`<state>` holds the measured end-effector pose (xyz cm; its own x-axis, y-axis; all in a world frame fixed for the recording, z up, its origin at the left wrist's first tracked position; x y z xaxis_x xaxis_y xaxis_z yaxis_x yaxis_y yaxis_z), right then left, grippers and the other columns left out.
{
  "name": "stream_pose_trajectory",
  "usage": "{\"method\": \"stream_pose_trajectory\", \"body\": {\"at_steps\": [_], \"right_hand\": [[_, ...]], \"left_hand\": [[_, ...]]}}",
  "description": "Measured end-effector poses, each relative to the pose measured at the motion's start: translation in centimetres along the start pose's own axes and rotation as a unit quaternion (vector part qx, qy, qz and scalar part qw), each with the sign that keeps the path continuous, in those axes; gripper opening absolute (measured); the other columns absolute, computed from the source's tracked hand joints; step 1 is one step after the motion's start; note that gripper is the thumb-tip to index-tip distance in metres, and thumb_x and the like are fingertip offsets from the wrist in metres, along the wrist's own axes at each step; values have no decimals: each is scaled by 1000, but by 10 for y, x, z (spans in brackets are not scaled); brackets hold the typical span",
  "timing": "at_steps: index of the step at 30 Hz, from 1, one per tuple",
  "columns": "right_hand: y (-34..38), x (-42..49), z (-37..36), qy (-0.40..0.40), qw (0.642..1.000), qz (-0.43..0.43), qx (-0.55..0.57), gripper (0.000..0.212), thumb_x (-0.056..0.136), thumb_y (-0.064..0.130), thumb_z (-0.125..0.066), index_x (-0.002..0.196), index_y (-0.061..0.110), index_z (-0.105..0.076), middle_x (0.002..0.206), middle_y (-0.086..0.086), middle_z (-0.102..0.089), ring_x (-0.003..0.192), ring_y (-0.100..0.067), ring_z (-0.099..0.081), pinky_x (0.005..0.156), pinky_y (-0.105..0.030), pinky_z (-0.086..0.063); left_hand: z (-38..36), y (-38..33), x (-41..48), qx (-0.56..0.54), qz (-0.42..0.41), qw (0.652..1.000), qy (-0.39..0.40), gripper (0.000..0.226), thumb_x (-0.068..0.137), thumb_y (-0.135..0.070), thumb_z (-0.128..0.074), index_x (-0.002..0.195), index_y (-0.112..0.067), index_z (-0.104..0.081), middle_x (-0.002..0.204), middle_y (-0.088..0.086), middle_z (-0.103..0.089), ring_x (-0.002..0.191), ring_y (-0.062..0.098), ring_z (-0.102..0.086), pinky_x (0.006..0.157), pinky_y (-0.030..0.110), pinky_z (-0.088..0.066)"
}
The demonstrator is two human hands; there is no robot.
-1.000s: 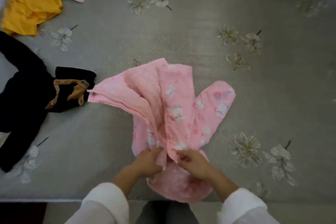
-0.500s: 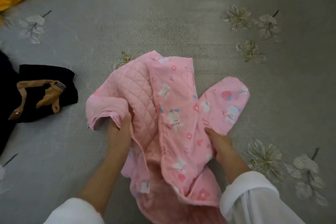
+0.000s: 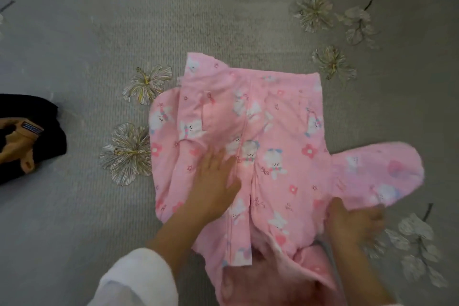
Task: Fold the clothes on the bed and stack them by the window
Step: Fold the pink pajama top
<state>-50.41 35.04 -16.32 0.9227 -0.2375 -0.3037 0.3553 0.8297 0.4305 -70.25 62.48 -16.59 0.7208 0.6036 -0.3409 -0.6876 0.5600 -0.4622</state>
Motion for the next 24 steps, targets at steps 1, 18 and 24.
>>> {"method": "stream_pose_trajectory", "body": {"at_steps": [1,18,24], "right_hand": [[19,-7,4,-19,998,60,-21,83,78,15,-71,145,2,-24,147,-25,-26,133,-43,-29,107,-54,-26],[118,-124,-164,240,811,466,-261,79,84,63,-50,150,39,-12,161,0,-6,145,-25,-3,110,-46,-13],[167,-88,-158,288,914,280,54,33,80,20,-70,103,14,-46,81,1,-52,75,-15,-52,67,-28,-42]], "left_hand": [[22,0,-4,-32,-23,996,-77,51,96,-35,-42,145,-21,-35,159,7,-15,147,26,1,114,29,8],[119,185,-73,-296,343,734,-506,39,88,-26,-61,120,-5,-55,114,3,-60,100,9,-56,84,11,-41],[73,201,-71,-177,484,797,-315,84,89,-25,-61,151,-3,-7,155,22,-9,142,38,-12,114,46,-12]]}}
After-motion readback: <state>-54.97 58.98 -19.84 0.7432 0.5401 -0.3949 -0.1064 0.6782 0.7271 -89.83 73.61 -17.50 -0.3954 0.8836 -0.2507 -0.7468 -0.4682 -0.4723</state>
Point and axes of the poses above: each hand's wrist, its own x-axis towards the middle knuckle, its own z-axis out of the back of the hand, y = z × x, the point moved 10 cm from there along x, towards the middle knuckle
